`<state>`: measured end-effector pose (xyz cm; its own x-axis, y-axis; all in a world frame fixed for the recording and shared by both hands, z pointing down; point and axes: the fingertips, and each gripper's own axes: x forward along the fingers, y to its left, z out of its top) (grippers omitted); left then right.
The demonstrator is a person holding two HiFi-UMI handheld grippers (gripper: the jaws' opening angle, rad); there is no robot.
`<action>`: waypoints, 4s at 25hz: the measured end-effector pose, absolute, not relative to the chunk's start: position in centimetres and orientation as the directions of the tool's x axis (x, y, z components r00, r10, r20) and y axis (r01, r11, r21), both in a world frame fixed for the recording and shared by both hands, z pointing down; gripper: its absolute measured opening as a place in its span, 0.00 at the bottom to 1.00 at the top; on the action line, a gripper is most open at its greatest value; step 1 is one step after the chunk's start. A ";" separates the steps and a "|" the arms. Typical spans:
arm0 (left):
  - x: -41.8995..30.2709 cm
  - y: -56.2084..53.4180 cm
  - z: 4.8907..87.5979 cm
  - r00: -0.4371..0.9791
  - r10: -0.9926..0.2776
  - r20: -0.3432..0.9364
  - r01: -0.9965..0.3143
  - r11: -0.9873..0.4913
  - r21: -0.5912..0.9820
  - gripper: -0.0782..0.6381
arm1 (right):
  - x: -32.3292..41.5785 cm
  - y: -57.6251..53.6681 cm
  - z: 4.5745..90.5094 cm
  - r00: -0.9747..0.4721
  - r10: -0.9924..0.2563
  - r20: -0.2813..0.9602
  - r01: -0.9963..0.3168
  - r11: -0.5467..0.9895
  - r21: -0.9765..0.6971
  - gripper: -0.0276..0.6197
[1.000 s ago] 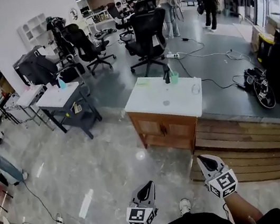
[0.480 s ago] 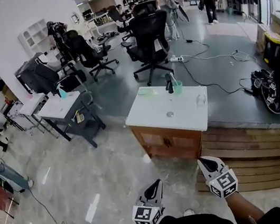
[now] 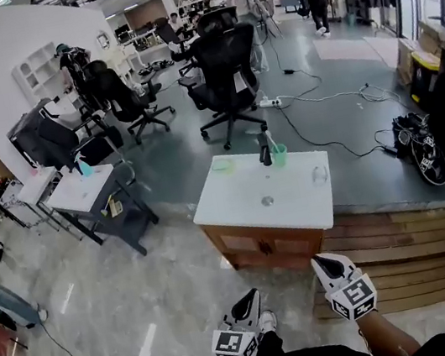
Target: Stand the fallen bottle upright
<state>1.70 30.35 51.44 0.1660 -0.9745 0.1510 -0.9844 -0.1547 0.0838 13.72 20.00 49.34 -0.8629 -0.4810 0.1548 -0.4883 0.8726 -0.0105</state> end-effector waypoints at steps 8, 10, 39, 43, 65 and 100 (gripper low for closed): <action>-5.8 20.3 49.8 0.249 -0.960 0.129 -0.968 -0.240 0.080 0.14 | 7.1 11.3 48.6 -0.817 -0.550 0.175 -0.554 0.832 0.031 0.07; -7.6 18.1 49.5 0.269 -0.954 0.130 -0.962 -0.258 0.092 0.14 | 5.7 9.5 48.1 -0.807 -0.565 0.170 -0.571 0.821 0.018 0.07; -18.5 -3.0 52.2 0.417 -0.893 0.169 -0.908 -0.401 0.123 0.14 | 2.0 -13.3 49.1 -0.484 -0.866 0.122 -0.869 0.492 0.047 0.97; -17.9 -7.5 52.1 0.411 -0.895 0.174 -0.911 -0.397 0.111 0.14 | 2.7 -18.3 49.6 -0.485 -0.864 0.138 -0.868 0.495 0.044 0.97; -14.8 -22.1 53.3 0.372 -0.901 0.223 -0.928 -0.367 0.066 0.14 | 8.1 -36.2 56.3 -0.436 -0.814 0.383 -0.883 0.469 -0.009 0.97; -24.4 -31.2 58.4 0.449 -0.845 0.290 -0.893 -0.434 0.118 0.14 | 7.0 -51.9 74.6 -0.206 -0.297 0.932 -0.944 0.311 -0.109 0.44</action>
<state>-24.39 -31.19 58.36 0.4492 -0.8452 0.2896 -0.8930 -0.4341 0.1183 6.95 -51.91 74.60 -0.2056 -0.2970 0.9325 -0.9442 0.3108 -0.1092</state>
